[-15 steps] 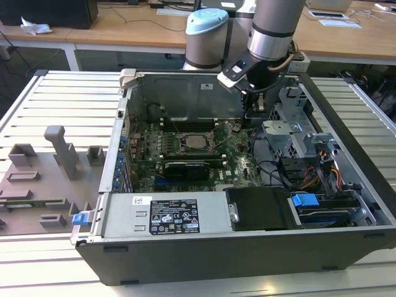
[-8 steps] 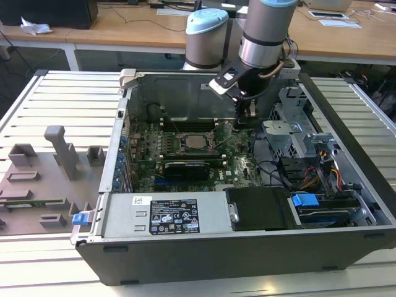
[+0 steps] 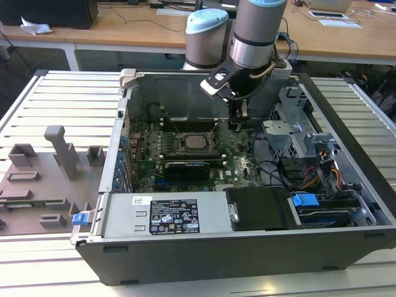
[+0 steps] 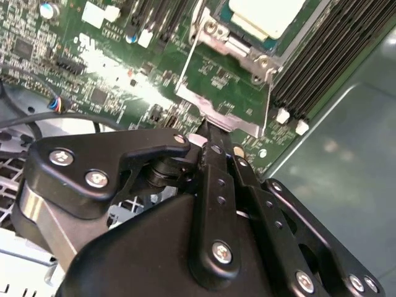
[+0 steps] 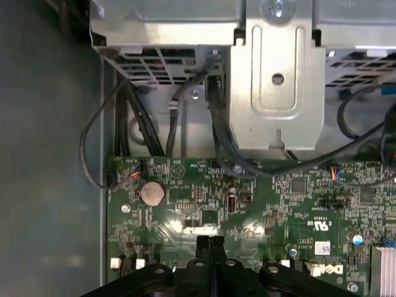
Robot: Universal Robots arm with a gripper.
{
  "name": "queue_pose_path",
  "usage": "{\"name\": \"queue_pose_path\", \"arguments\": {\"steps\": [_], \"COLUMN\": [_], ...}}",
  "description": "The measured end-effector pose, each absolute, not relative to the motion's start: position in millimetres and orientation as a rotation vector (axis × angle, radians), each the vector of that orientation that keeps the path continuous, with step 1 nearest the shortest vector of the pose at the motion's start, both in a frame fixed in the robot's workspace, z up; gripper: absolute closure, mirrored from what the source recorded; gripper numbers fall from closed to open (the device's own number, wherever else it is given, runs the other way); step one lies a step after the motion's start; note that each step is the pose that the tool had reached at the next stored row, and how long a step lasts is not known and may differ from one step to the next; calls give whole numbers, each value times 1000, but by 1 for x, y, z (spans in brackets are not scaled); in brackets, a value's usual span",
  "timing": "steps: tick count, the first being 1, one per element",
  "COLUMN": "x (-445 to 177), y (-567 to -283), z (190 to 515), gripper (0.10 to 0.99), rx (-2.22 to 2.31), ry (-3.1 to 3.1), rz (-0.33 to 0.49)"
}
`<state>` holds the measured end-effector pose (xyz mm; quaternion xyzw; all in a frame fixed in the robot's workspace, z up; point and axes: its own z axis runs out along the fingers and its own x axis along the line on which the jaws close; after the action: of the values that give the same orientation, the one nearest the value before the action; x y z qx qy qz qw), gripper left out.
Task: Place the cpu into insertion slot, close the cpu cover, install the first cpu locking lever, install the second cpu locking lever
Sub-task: 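Close the cpu cover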
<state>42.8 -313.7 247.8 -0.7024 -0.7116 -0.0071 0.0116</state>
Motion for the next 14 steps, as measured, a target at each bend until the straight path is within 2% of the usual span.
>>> {"name": "queue_pose_path", "arguments": {"steps": [14], "x": [20], "y": [-314], "z": [248], "gripper": [980], "rx": [-2189], "ry": [-2218], "rz": [-26]}}
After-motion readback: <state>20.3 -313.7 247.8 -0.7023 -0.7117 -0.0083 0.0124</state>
